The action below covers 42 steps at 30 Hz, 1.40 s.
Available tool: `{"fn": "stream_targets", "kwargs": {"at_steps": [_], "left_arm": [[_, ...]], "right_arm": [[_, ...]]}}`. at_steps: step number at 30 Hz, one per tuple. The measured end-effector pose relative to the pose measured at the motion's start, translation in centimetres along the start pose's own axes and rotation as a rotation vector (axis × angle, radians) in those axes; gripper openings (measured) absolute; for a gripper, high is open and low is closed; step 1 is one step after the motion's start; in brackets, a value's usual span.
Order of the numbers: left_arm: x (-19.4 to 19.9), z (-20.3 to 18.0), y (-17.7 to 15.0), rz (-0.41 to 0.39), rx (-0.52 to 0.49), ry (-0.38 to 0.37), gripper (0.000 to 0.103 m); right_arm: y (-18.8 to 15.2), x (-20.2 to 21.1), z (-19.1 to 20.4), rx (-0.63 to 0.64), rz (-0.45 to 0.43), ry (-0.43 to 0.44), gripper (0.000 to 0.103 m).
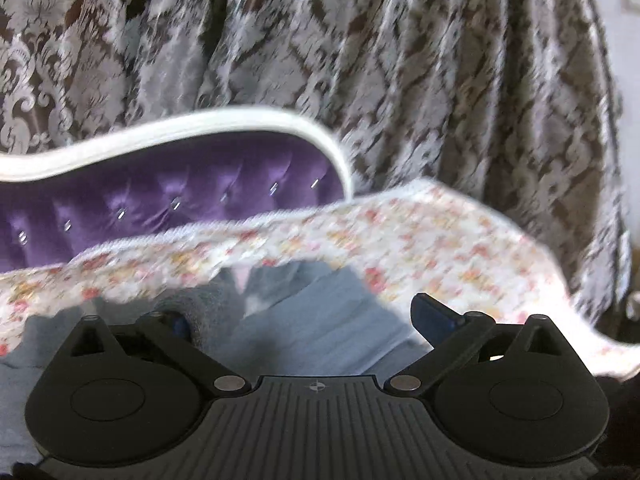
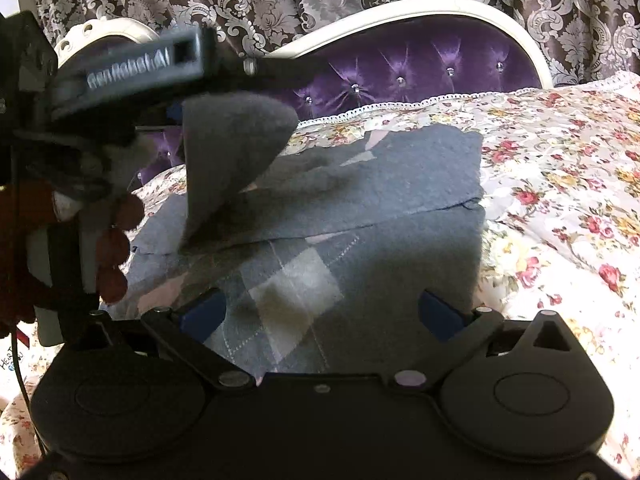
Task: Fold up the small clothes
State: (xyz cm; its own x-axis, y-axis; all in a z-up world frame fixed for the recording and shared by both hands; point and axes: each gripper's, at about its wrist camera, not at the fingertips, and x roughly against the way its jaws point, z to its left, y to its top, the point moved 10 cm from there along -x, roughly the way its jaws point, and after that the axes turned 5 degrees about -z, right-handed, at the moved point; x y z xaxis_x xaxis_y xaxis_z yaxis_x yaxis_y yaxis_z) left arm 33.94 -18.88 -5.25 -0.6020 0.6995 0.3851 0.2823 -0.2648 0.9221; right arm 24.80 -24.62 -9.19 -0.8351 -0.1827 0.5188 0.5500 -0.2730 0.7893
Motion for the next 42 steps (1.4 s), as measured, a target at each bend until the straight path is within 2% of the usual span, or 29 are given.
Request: {"fn": "stream_targets", "kwargs": {"at_steps": [2, 3, 5, 6, 8, 13, 15, 16, 19, 21, 25, 29, 31, 34, 37, 40, 42], "left_arm": [[-2.4, 1.3, -1.2, 0.067, 0.006, 0.080, 0.103], [-3.9, 1.5, -1.6, 0.109, 0.018, 0.090, 0.102], [-6.6, -0.2, -2.0, 0.188, 0.021, 0.015, 0.102], [-7.3, -1.4, -1.6, 0.188, 0.008, -0.013, 0.103], [-7.9, -3.1, -1.1, 0.176, -0.066, 0.001, 0.103], [-7.5, -6.8, -2.2, 0.158, -0.440, 0.031, 0.103], [-6.8, -7.7, -3.1, 0.143, -0.542, 0.017, 0.103], [-6.5, -8.3, -3.2, 0.131, -0.572, 0.007, 0.103], [-5.9, -9.3, -2.5, 0.088, -0.572, -0.011, 0.103], [-6.0, -9.7, -1.6, 0.073, -0.548, -0.016, 0.103], [-4.8, -9.6, 0.4, 0.030, -0.428, -0.055, 0.103], [-2.8, -6.4, 1.4, 0.013, -0.280, -0.040, 0.103], [-1.7, -3.4, 1.3, 0.021, -0.192, 0.009, 0.103], [0.0, 2.0, 0.0, 0.040, -0.082, 0.127, 0.103], [1.6, 7.5, -2.5, 0.080, 0.053, 0.240, 0.103], [3.4, 12.3, -5.5, 0.124, 0.226, 0.324, 0.103], [4.5, 14.2, -7.1, 0.140, 0.289, 0.365, 0.102]], "right_arm": [[0.4, 0.1, -0.1, -0.001, -0.012, -0.008, 0.102], [0.7, 0.1, -0.3, -0.003, -0.018, -0.013, 0.102], [0.7, 0.0, -0.6, -0.008, -0.012, -0.023, 0.102], [0.6, 0.0, -0.7, -0.012, -0.006, -0.026, 0.102], [0.5, 0.3, -0.9, -0.009, -0.008, -0.031, 0.102], [-0.2, 0.6, -2.0, -0.018, 0.013, -0.058, 0.102], [-0.3, 0.5, -2.2, -0.026, 0.016, -0.060, 0.102], [-0.4, 0.5, -2.2, -0.028, 0.016, -0.059, 0.102], [-0.6, 0.2, -1.7, -0.026, 0.021, -0.051, 0.102], [-1.0, 0.3, -1.5, -0.017, 0.029, -0.045, 0.102], [-1.4, 1.0, -1.3, -0.006, 0.034, -0.045, 0.102], [-0.6, 1.5, -1.7, -0.004, 0.012, -0.050, 0.102], [0.0, 1.5, -1.9, -0.001, -0.002, -0.054, 0.102], [1.0, 1.1, -2.3, -0.004, -0.025, -0.047, 0.102], [2.1, 0.3, -2.6, -0.001, -0.042, -0.042, 0.102], [3.2, -0.5, -2.6, -0.004, -0.060, -0.017, 0.102], [3.7, -1.4, -2.7, -0.028, -0.058, 0.002, 0.102]]}}
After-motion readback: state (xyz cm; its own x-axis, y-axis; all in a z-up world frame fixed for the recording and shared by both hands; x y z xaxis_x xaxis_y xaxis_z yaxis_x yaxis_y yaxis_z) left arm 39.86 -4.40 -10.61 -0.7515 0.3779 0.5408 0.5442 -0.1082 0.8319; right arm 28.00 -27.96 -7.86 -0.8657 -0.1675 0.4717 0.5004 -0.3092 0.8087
